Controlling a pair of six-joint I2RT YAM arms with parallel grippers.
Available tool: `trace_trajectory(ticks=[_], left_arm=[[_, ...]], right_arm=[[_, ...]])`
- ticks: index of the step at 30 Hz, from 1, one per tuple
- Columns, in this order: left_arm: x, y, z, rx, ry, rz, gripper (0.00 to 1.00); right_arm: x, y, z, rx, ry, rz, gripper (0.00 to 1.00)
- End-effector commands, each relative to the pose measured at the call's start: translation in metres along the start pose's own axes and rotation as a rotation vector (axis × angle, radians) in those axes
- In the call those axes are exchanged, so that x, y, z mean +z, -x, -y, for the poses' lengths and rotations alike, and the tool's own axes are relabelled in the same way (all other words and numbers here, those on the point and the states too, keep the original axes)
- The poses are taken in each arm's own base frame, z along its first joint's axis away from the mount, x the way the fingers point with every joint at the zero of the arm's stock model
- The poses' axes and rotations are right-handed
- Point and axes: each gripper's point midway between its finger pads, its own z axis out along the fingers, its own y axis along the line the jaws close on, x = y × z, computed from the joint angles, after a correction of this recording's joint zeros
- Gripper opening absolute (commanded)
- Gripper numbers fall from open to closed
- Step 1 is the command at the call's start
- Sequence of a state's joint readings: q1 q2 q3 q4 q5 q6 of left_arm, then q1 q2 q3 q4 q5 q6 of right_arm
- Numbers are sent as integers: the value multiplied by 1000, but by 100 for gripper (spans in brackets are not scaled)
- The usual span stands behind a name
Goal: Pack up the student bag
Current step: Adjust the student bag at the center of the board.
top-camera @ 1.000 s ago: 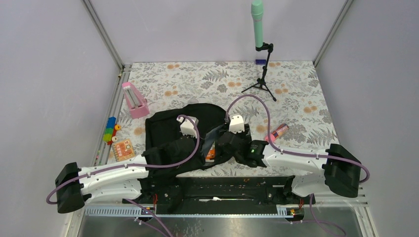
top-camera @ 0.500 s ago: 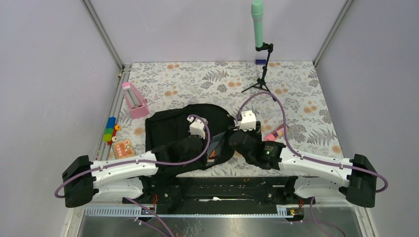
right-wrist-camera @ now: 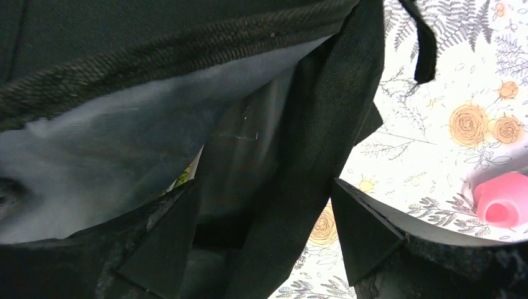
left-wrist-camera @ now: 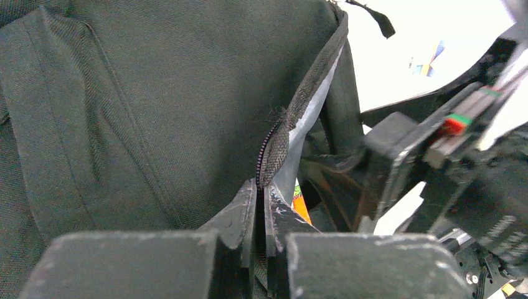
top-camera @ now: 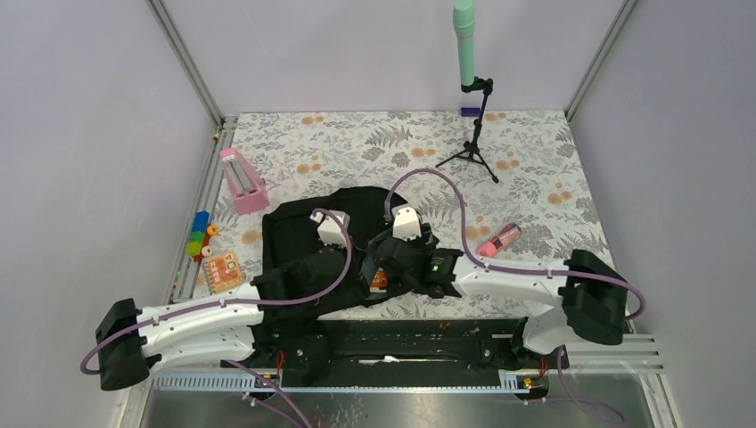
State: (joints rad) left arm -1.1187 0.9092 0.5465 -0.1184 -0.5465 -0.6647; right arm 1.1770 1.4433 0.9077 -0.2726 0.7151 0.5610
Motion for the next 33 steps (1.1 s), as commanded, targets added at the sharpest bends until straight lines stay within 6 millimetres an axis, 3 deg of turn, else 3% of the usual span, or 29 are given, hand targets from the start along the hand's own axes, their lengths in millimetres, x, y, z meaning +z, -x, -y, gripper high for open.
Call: trace_trajectory(ticks=[1, 7, 16, 22, 30, 32, 33], left_arm=[[-4, 7, -5, -36, 10, 39, 0], [-5, 10, -2, -27, -11, 47, 0], [2, 7, 16, 38, -82, 15, 0], [8, -5, 45, 116, -227, -31, 0], [19, -50, 86, 246, -413, -216, 0], [21, -55, 89, 252, -417, -235, 7], [20, -54, 91, 249, -421, -234, 17]], right_arm=[[3, -4, -1, -14, -54, -20, 83], [-5, -7, 34, -104, -206, -25, 84], [-33, 7, 73, -103, -282, 29, 76], [-39, 5, 83, -58, -284, 45, 76], [-37, -5, 90, 36, -255, 43, 76], [-40, -1, 88, 77, -205, 45, 78], [-41, 2, 86, 104, -168, 44, 79]])
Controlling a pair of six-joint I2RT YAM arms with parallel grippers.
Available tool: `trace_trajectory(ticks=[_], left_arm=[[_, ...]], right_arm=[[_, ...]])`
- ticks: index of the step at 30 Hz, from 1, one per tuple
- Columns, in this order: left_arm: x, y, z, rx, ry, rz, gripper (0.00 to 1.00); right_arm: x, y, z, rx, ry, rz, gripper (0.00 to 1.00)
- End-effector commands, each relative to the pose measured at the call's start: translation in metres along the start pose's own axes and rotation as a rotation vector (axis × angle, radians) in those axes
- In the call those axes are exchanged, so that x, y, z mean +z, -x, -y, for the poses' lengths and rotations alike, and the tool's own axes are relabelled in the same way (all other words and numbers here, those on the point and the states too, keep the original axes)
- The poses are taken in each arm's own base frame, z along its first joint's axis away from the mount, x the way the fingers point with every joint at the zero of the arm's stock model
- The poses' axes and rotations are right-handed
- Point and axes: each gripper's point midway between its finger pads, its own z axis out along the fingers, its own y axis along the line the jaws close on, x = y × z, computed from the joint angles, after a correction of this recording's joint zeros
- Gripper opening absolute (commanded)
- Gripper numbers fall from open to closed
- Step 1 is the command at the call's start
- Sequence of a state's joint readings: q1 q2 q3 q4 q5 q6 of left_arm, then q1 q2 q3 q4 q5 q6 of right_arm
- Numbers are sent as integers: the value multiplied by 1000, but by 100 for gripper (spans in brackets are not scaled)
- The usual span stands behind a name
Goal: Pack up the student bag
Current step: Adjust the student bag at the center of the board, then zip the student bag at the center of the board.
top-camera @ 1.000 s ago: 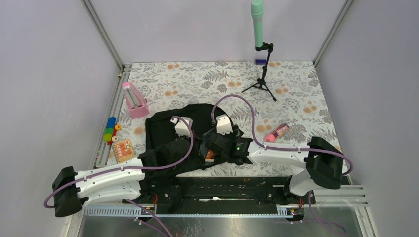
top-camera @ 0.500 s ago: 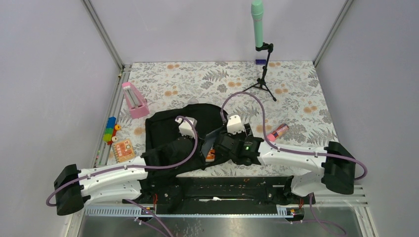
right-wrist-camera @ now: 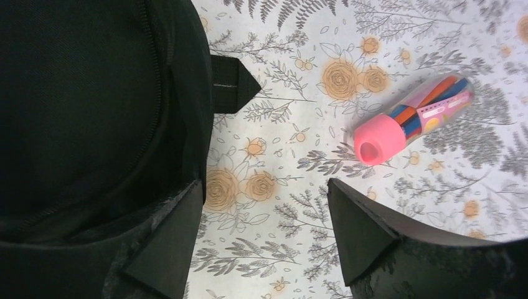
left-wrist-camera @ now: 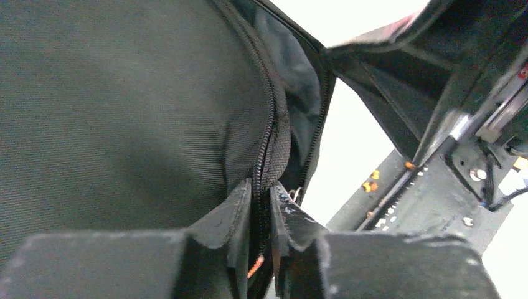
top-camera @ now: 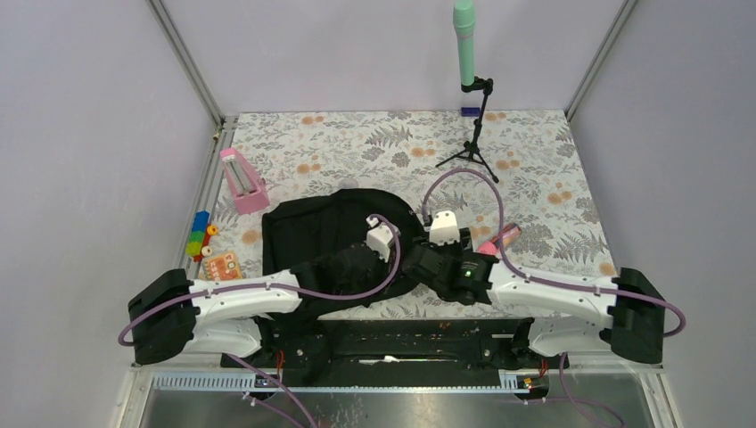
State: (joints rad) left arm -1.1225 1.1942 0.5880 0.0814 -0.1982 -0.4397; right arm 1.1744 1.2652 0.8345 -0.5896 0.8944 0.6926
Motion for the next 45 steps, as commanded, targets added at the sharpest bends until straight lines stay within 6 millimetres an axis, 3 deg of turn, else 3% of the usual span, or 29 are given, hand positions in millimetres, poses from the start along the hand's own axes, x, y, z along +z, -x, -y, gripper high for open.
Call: trace_trajectory(ticks=[1, 5, 10, 16, 24, 30, 34, 45], left_arm=[[0, 15, 36, 21, -148, 8, 29], [-14, 38, 47, 2, -196, 86, 69], [-38, 72, 41, -27, -188, 171, 93], [-45, 108, 1, -155, -69, 199, 98], [-12, 140, -53, -305, 75, 196, 98], [21, 147, -68, -376, 89, 184, 96], [40, 149, -74, -406, 100, 181, 96], [69, 154, -81, -434, 124, 175, 96]], right_arm=[[-9, 20, 2, 152, 108, 26, 82], [-12, 30, -16, 239, 342, -14, 88], [-7, 52, -21, 244, 480, -5, 90], [14, 85, -35, 232, 570, 32, 86], [45, 99, -52, 200, 566, 6, 69], [62, 95, -52, 179, 524, -13, 56], [61, 99, -50, 176, 520, -2, 45], [66, 101, -47, 145, 496, 11, 40]])
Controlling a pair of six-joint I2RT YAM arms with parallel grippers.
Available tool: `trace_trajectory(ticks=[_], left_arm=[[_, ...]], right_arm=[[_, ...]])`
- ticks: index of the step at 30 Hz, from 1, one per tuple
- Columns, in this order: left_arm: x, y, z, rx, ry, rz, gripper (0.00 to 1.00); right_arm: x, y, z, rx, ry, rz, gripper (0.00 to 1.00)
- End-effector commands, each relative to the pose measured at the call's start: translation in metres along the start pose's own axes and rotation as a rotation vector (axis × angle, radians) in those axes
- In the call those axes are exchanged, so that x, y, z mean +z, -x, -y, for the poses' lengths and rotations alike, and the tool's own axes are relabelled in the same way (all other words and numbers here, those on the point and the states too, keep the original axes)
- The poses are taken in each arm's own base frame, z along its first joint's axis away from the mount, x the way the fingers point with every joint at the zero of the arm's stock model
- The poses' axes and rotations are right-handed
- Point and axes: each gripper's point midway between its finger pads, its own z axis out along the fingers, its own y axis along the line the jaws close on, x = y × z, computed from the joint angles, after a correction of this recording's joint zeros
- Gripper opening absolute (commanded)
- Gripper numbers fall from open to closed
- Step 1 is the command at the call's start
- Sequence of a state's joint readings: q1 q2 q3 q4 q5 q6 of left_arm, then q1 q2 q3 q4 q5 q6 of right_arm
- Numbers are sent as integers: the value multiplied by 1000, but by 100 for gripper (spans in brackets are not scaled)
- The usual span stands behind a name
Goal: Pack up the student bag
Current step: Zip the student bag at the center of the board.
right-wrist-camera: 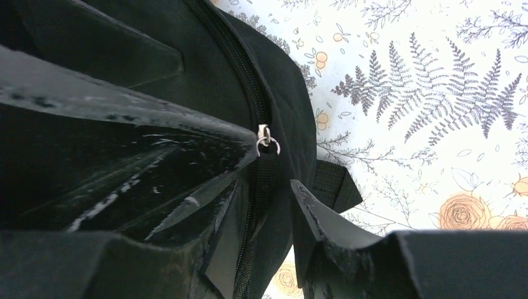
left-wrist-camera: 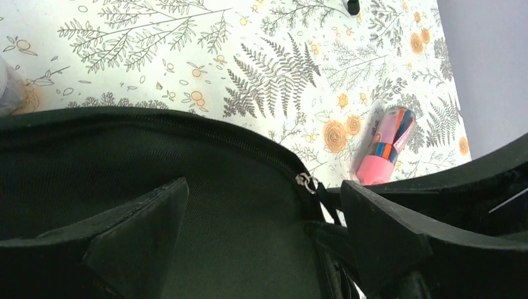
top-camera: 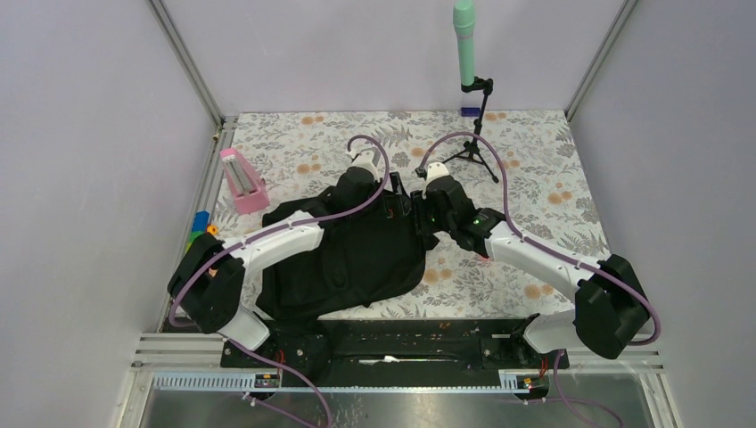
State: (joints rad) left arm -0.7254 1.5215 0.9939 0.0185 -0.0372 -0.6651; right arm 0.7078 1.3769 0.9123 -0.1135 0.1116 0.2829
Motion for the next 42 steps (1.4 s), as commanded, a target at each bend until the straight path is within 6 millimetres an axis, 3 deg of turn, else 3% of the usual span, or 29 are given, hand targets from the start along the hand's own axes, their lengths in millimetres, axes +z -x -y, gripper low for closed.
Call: trace_trajectory(ticks=[1, 3, 6, 11, 24, 29, 35, 39, 42], left_arm=[[9, 27, 18, -22, -47, 69, 97], [12, 26, 15, -23, -35, 63, 98], [17, 23, 11, -22, -18, 52, 96], [23, 23, 5, -22, 13, 62, 94], [40, 30, -4, -4, 74, 85, 92], [47, 29, -6, 3, 81, 75, 78], [53, 26, -2, 7, 67, 58, 52], [57, 25, 0, 8, 56, 47, 51], [60, 22, 0, 8, 53, 36, 43]], right_arm=[[-1, 29, -1, -11, -5, 78, 40], [-1, 30, -1, -12, -7, 81, 39], [-2, 32, -1, -11, -7, 85, 29], [-6, 31, -3, -2, 9, 87, 0], [-22, -3, -6, 24, 67, 19, 0], [-30, -11, -3, 3, 51, 9, 0], [-29, -24, -2, -77, -7, -28, 0], [-26, -28, -7, -114, -25, -41, 0], [-25, -28, -12, -122, -25, -40, 0]])
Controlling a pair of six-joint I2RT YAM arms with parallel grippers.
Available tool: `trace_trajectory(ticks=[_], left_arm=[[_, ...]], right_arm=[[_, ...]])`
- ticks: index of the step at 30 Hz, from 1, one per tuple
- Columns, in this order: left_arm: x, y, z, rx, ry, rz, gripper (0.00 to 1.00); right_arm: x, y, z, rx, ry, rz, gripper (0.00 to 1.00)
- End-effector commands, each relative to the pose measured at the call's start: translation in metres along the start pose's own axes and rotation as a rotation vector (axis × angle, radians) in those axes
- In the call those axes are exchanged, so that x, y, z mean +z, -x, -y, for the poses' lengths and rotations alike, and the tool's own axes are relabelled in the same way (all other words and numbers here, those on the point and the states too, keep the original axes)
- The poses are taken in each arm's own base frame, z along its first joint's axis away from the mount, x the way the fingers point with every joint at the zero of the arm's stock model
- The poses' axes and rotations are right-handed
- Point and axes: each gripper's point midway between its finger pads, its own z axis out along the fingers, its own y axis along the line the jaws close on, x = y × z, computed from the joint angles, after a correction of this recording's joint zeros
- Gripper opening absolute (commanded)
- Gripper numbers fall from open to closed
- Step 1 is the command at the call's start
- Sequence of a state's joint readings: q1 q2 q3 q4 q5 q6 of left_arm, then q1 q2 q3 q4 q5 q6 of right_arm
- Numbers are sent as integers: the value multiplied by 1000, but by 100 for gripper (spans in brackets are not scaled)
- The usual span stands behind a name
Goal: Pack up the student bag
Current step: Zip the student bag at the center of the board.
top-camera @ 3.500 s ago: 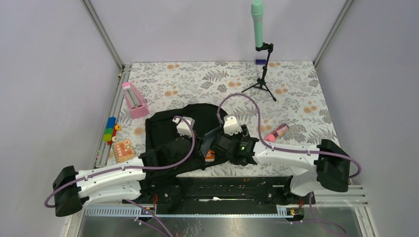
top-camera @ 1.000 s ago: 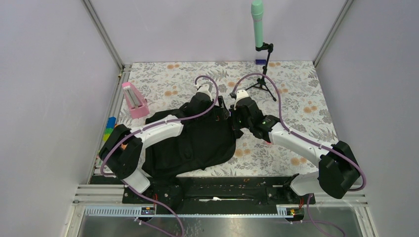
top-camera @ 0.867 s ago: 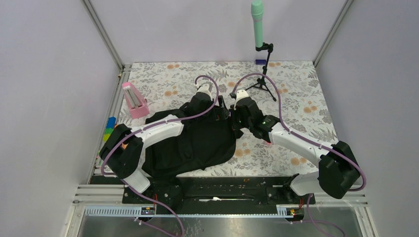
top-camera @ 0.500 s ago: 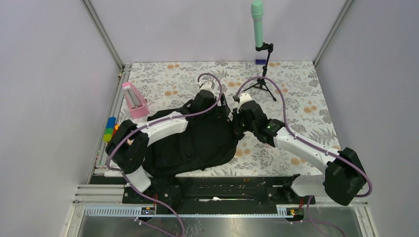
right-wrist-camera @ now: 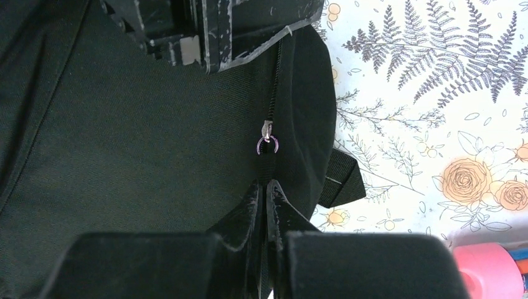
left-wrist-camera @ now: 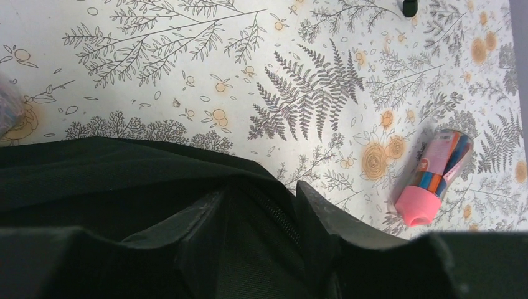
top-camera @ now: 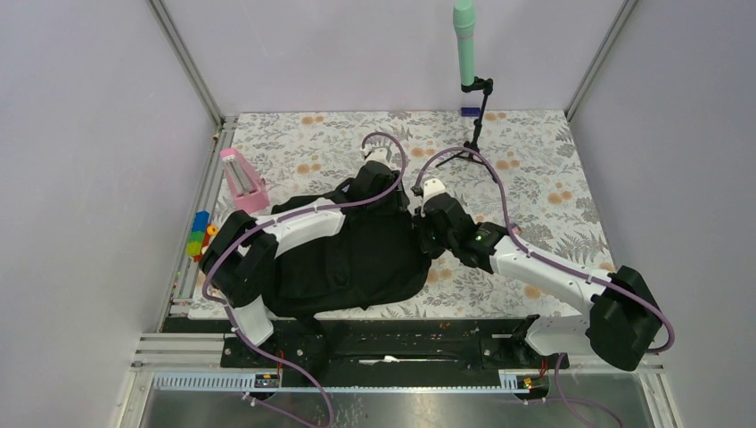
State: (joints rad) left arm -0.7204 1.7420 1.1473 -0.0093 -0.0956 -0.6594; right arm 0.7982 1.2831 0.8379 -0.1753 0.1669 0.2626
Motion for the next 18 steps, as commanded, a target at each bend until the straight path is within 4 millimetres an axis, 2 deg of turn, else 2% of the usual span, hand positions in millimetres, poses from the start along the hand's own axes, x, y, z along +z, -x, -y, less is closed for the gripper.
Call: trace_trajectory(ticks=[1, 5, 6, 13, 18], left_arm=[[5, 27, 19, -5, -54, 70, 37], [6, 25, 20, -14, -61, 62, 5], [4, 27, 22, -21, -68, 68, 0], [-17, 60, 29, -78, -81, 189, 0], [-21, 74, 26, -89, -67, 211, 0]], right_arm=[[-3, 3, -3, -42, -29, -3, 0], [-5, 4, -1, -45, -52, 3, 0], [-5, 3, 1, -49, -70, 1, 0], [-12, -8, 9, -103, -153, -22, 0], [-20, -16, 10, -130, -181, -30, 0]])
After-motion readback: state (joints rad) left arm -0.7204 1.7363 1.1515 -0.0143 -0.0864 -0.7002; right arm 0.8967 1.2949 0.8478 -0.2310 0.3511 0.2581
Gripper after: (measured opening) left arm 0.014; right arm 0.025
